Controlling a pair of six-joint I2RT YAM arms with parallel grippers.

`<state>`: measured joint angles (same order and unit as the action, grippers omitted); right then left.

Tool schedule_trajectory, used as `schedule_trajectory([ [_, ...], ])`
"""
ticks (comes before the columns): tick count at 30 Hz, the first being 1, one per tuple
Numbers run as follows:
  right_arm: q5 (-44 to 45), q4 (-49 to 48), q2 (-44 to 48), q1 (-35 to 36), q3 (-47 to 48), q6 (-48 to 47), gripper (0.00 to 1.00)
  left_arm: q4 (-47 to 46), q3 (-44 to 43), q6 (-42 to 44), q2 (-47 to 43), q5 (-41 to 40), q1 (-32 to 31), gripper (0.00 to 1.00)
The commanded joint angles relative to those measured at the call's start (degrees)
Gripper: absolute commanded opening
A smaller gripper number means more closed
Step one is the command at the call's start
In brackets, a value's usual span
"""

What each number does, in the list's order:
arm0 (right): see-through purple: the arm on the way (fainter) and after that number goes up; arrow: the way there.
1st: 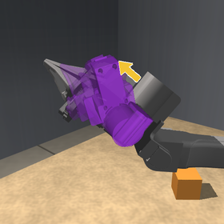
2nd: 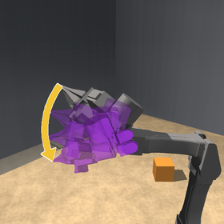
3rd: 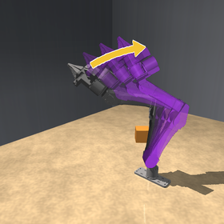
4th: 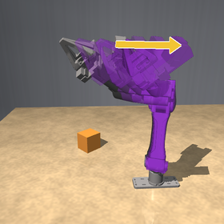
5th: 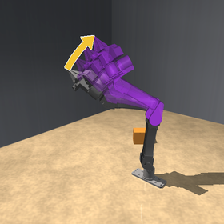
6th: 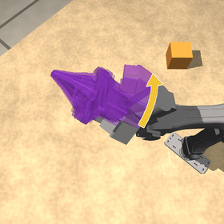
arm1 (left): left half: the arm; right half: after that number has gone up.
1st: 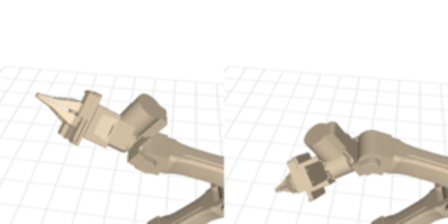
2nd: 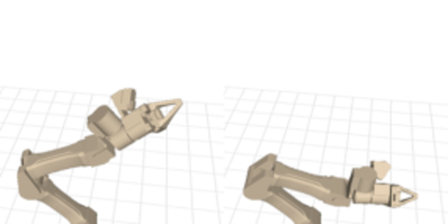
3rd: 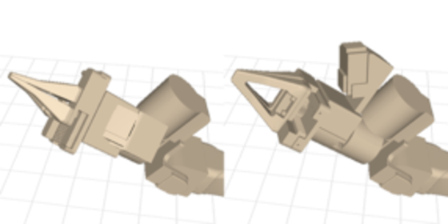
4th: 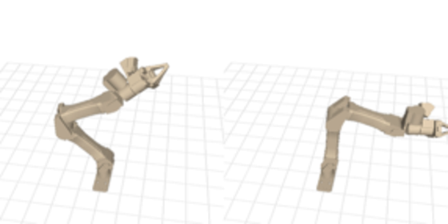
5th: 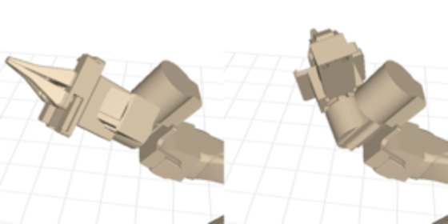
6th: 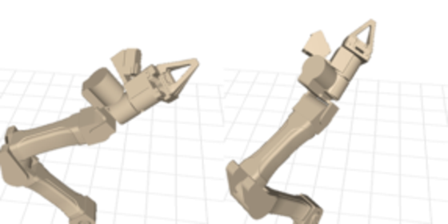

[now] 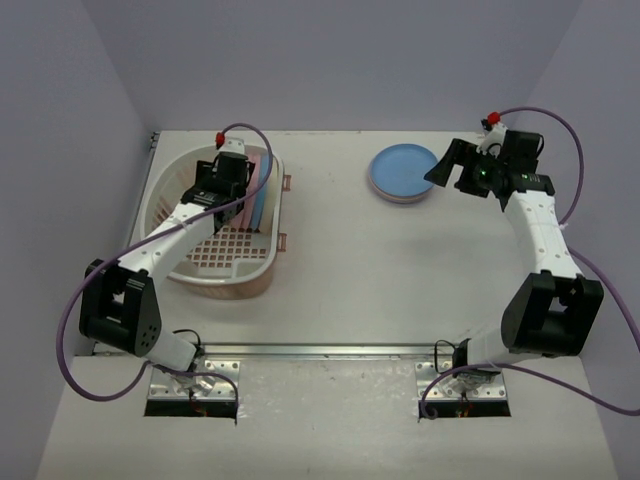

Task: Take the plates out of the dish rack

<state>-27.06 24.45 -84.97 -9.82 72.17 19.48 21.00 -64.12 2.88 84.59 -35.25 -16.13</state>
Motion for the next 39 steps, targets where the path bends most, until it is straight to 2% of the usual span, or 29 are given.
schedule_trajectory([
  [1,-3.49,-4.08,2.18,0.16,-2.07,0.42,0.99,-8.42,-0.71,1.42,0.67,-6.08,-0.99,0.53],
  [3,-4.38,-4.06,1.96,0.16,-2.21,0.77,0.99,-9.63,-0.18,2.34,1.47,-7.06,-1.94,0.51],
  [7,-7.76,-4.33,1.66,0.07,-2.83,1.62,0.99,-17.21,2.69,8.80,2.85,-12.30,-6.02,0.39],
  [11,-7.94,-4.32,1.84,0.16,-3.01,1.51,0.98,-18.66,2.11,12.55,5.20,-16.41,-7.74,0.21],
  [14,-8.23,-4.15,2.09,0.12,-3.18,1.35,0.98,-20.03,1.26,15.51,6.07,-19.76,-8.66,0.03],
  [15,-8.37,-4.15,2.14,0.11,-3.18,1.31,0.98,-20.03,0.59,16.48,6.11,-20.55,-8.97,0.01],
  [18,-9.12,-4.09,2.33,0.13,-3.11,1.42,0.98,-20.03,-1.22,19.60,6.11,-23.84,-10.37,0.00],
  [27,-13.25,-5.00,3.10,0.16,-2.83,2.85,0.98,-33.26,-2.77,34.08,2.76,-30.27,-13.20,0.00],
  [32,-13.90,-5.56,3.69,0.16,-2.60,2.74,0.98,-47.69,-4.44,51.93,-0.24,-32.95,-13.75,0.00],
  [36,-14.85,-5.75,3.78,0.25,-2.22,3.21,0.98,-58.10,-5.03,62.02,-1.65,-33.13,-13.75,0.00],
  [38,-17.06,-6.49,4.27,0.50,-2.55,3.54,0.98,-54.46,-9.69,59.03,-2.72,-33.13,-13.75,0.00],
  [39,-17.62,-6.76,4.60,0.66,-2.72,3.55,0.97,-43.89,-12.07,55.62,-3.16,-32.81,-13.75,0.00],
])
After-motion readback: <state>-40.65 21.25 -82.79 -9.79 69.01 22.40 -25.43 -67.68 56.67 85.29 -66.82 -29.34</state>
